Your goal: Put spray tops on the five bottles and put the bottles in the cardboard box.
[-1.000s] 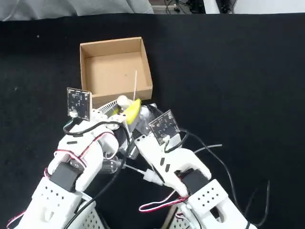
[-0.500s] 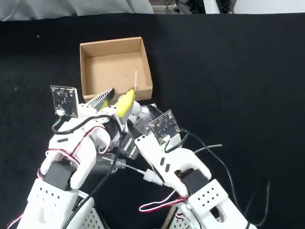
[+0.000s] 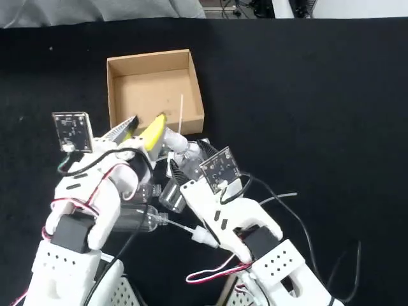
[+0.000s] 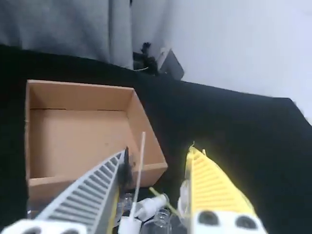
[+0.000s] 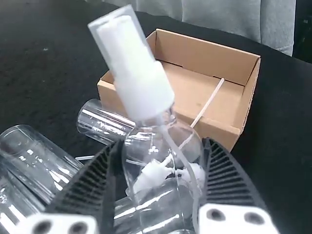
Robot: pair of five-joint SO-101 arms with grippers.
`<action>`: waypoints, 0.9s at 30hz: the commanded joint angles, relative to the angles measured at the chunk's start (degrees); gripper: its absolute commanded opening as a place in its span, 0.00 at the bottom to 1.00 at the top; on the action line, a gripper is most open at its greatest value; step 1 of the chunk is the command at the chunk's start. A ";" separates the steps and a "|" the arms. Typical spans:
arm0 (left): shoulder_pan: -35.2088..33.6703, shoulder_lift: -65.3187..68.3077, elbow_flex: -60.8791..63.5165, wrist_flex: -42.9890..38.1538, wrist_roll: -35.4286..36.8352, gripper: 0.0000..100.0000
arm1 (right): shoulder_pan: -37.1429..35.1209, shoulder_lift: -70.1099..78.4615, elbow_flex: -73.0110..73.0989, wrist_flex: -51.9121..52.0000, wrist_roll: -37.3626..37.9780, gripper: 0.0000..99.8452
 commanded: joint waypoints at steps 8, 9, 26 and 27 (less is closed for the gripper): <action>-1.10 -0.88 -7.16 8.97 -0.35 0.19 | 1.14 -1.36 -0.48 -1.32 0.26 0.16; -1.10 -0.88 -7.08 9.23 -0.35 0.19 | 1.14 -1.36 -0.48 -1.32 0.26 0.16; 6.37 -0.88 2.59 -0.09 -6.07 0.19 | 0.70 -1.36 0.13 -1.23 0.53 0.16; 6.37 -0.88 2.77 -0.44 -6.07 0.19 | 0.70 -1.36 0.13 -1.23 0.53 0.16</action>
